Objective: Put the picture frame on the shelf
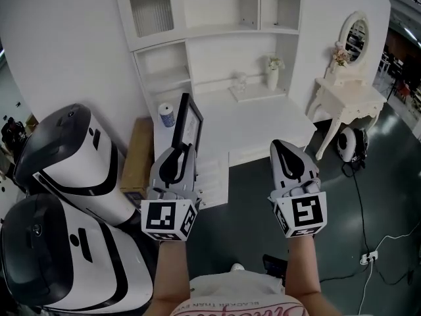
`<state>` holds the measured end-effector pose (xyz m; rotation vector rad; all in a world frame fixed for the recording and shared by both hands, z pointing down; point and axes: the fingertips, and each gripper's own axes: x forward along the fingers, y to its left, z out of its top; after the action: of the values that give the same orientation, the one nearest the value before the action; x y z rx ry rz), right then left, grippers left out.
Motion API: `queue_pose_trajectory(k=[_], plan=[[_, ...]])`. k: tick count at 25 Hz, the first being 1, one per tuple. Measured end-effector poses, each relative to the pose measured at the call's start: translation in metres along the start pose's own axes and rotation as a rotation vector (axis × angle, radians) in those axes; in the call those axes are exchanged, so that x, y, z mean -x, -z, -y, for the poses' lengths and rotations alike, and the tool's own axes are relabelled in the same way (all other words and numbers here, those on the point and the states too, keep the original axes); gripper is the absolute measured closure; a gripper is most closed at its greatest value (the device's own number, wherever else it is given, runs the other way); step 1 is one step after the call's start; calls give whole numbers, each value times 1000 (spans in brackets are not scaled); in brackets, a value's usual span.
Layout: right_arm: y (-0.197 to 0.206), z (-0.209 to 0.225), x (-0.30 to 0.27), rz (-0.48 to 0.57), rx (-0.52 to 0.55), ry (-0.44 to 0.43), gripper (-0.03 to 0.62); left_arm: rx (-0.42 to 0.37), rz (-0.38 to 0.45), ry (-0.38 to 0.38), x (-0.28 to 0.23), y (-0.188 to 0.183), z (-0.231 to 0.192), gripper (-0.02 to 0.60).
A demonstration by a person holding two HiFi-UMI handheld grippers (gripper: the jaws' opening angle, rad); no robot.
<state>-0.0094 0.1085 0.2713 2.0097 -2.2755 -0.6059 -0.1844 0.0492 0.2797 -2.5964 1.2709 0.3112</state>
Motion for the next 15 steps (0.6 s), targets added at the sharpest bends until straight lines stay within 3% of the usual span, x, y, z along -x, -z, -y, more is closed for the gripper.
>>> queue_pose_trajectory(k=[8, 15], plan=[[27, 36, -16, -9, -25, -13, 585, -7, 6, 24, -54, 9, 26, 506], [44, 70, -25, -10, -44, 26, 585, 11, 14, 42, -93, 18, 37, 508]])
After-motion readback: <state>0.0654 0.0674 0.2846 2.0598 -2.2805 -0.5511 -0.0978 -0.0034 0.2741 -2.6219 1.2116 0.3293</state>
